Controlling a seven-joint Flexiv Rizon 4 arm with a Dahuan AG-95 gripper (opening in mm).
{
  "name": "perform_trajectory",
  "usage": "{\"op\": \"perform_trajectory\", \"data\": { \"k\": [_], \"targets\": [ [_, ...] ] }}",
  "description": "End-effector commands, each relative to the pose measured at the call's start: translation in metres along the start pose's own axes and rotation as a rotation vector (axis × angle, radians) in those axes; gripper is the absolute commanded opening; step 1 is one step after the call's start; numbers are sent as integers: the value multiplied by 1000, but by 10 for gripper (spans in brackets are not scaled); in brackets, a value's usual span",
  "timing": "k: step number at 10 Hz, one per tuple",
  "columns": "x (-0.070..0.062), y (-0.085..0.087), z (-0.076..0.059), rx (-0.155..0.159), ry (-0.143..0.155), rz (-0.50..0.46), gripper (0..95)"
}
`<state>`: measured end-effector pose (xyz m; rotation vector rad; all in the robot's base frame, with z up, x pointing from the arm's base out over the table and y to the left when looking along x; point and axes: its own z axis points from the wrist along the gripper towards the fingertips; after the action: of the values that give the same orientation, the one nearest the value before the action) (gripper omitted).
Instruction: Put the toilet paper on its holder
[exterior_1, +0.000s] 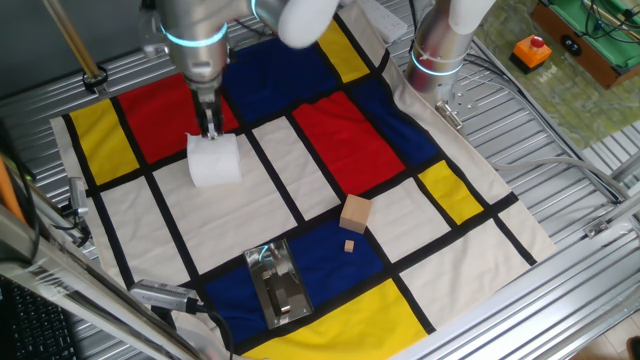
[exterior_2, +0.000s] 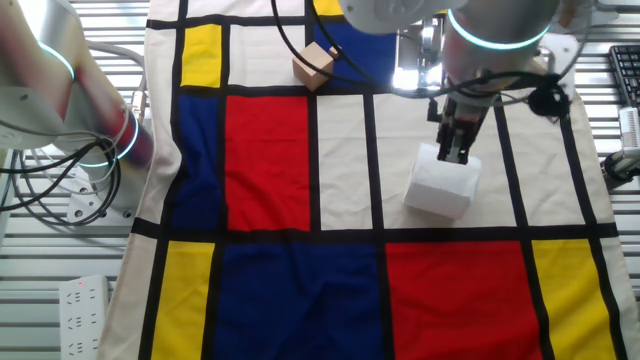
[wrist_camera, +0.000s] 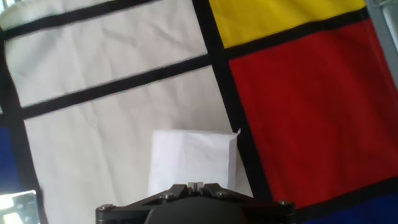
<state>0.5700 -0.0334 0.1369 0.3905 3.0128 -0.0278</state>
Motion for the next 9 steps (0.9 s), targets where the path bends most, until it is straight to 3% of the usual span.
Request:
{"op": "perform_trajectory", "data": {
  "k": [1, 7, 8, 9],
  "targets": [
    [-2, -3, 4, -1, 25, -2, 0],
    [0, -5, 6, 4, 13, -5, 0],
    [0, -5, 6, 7, 11, -5, 380],
    [0, -6, 6, 6, 9, -8, 570]
  ]
}}
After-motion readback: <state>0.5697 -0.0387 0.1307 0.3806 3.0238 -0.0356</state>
